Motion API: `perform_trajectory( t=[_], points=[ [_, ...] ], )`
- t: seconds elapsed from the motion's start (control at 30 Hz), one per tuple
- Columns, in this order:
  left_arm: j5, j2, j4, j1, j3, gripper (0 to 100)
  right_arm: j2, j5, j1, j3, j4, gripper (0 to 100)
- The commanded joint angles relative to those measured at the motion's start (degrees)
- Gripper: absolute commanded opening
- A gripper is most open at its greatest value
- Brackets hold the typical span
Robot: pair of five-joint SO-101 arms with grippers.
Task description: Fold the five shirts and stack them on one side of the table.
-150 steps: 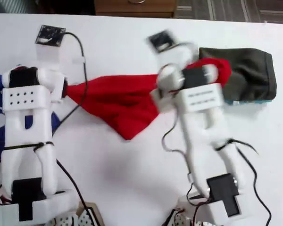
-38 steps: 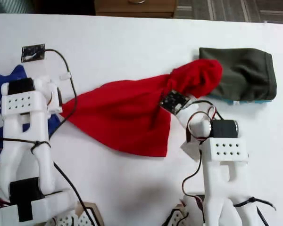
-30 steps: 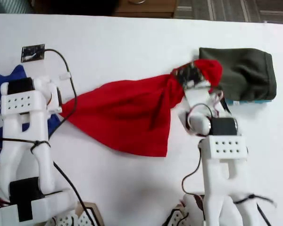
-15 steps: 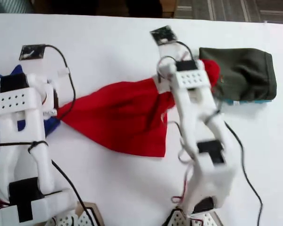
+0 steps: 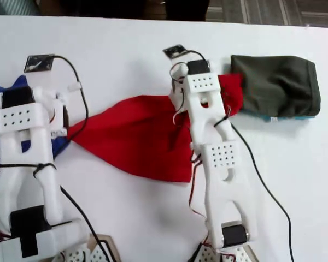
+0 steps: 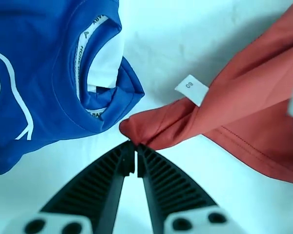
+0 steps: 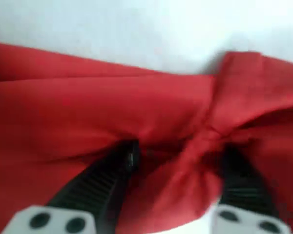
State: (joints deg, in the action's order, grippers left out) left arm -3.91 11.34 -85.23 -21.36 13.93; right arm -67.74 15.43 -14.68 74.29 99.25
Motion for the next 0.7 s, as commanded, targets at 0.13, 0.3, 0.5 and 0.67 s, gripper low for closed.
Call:
perform_trajectory(
  t=[0.13,0.3,0.5,0.67],
  points=[
    [-0.3,0.8,0.3,-0.7,-2.2,3,2.0,-0.5,4.6,10.9,2.2,2.3],
    [-0.3,0.8,-3.2,-0.7,-8.2,3,16.7,-0.5,7.5,3.6,2.3,2.0],
    [-0.4,0.4,-8.4,-0.4,-17.5,3,44.5,-0.1,7.8,-24.2,2.2,2.0],
    [-1.4,0.4,-11.1,-0.4,-21.0,3,64.4,0.0,7.9,-48.7,1.7,2.1]
  ],
)
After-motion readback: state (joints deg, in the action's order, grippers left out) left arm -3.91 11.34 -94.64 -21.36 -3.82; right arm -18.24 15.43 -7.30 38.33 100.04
